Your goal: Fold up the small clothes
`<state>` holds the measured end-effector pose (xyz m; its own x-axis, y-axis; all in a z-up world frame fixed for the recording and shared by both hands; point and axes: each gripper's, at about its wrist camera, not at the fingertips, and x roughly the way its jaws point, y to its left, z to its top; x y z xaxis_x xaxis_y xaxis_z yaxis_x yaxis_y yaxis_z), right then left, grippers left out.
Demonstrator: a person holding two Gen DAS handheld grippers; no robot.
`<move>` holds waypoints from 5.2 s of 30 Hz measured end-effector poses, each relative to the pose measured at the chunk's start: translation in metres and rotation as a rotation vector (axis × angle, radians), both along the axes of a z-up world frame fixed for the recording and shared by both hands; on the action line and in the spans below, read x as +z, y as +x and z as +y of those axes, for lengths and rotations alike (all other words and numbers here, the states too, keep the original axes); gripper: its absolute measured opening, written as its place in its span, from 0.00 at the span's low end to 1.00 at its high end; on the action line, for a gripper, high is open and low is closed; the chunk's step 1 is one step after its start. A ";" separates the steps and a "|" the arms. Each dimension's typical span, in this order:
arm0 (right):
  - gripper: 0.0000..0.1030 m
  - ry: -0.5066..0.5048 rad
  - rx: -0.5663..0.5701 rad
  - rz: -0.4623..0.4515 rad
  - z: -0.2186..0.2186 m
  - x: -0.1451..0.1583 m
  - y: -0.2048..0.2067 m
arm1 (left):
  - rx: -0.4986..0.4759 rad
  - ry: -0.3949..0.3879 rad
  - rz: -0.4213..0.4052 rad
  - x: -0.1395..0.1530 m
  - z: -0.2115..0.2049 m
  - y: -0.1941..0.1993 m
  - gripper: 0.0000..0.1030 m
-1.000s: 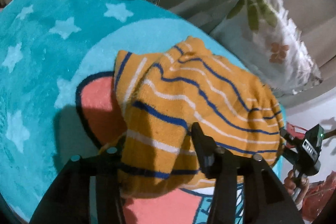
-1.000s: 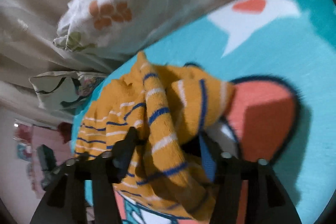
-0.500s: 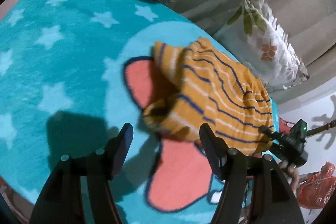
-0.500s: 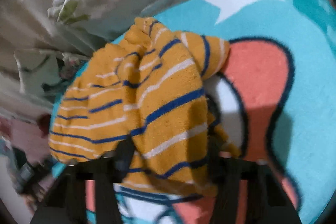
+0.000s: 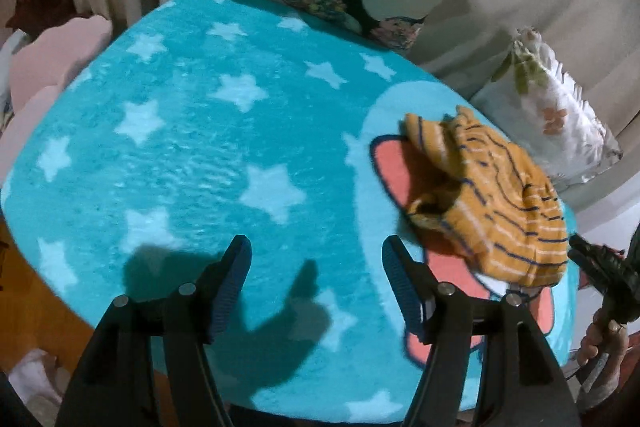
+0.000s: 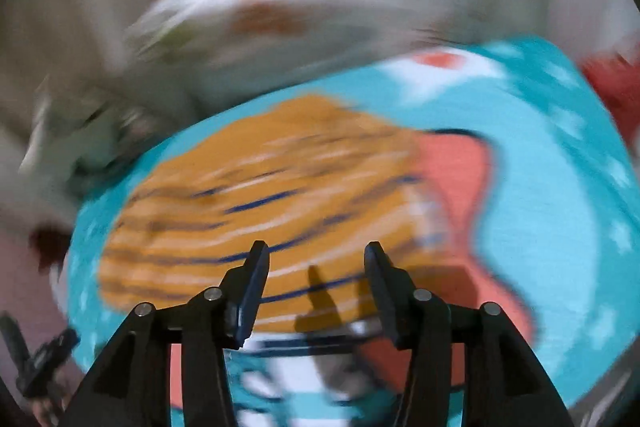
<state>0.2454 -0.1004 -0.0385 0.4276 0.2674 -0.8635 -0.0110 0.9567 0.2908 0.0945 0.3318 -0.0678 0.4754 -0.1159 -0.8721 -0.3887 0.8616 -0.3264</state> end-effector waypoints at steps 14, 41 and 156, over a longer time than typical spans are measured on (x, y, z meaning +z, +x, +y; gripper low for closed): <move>0.36 -0.080 0.614 0.118 0.247 -0.068 -0.024 | 0.054 0.103 -0.051 0.023 0.026 -0.063 0.70; 0.64 -0.085 0.011 -0.001 0.043 -0.005 -0.133 | -0.077 0.459 -0.675 0.180 -0.061 -0.103 1.00; 0.79 -0.188 0.232 -0.064 -0.025 -0.010 -0.153 | -0.295 0.486 -0.006 0.066 -0.285 -0.025 1.00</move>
<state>0.0923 -0.1255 -0.0486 0.4292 0.2022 -0.8803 -0.2482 0.9635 0.1003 0.0698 0.0463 -0.0015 0.4886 0.1690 -0.8560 -0.1077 0.9852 0.1330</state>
